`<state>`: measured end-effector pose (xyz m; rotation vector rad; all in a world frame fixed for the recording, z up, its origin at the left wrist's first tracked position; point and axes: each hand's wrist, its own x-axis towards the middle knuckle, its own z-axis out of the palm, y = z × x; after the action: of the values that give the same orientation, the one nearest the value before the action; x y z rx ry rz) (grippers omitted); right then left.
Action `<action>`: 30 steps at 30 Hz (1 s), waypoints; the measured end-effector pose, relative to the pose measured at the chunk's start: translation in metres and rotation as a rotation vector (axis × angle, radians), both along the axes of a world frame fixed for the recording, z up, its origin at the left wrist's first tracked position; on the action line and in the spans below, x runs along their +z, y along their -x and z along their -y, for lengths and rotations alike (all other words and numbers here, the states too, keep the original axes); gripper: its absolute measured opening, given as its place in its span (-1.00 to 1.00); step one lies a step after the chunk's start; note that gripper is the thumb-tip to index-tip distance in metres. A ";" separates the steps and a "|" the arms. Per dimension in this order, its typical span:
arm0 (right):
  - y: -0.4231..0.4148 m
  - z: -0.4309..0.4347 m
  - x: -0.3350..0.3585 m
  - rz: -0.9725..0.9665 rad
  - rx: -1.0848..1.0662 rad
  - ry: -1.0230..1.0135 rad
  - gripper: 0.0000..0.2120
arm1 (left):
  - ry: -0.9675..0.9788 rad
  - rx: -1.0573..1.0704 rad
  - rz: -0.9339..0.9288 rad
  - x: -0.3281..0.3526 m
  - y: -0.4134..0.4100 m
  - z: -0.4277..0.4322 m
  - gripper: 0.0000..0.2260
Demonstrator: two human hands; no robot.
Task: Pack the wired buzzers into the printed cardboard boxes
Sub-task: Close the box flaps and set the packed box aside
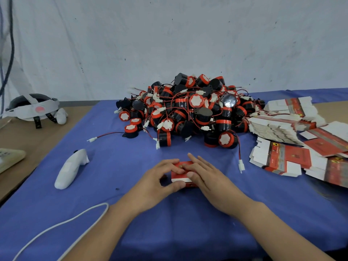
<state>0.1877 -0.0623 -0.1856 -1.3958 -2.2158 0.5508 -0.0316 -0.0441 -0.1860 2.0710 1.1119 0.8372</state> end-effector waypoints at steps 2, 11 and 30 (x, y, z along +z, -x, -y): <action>-0.005 -0.002 -0.001 0.079 0.040 -0.008 -0.49 | 0.006 -0.009 0.026 0.001 -0.001 0.000 -0.76; -0.008 -0.007 -0.004 0.202 0.056 -0.123 -0.50 | -0.055 0.046 0.022 -0.008 -0.011 -0.003 -0.83; -0.008 -0.008 0.001 -0.026 -0.003 -0.072 -0.59 | 0.033 0.068 0.129 0.002 -0.005 -0.003 -0.76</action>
<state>0.1960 -0.0547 -0.1844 -1.3475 -2.1906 0.4812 -0.0263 -0.0414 -0.1838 1.9326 1.1231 0.9650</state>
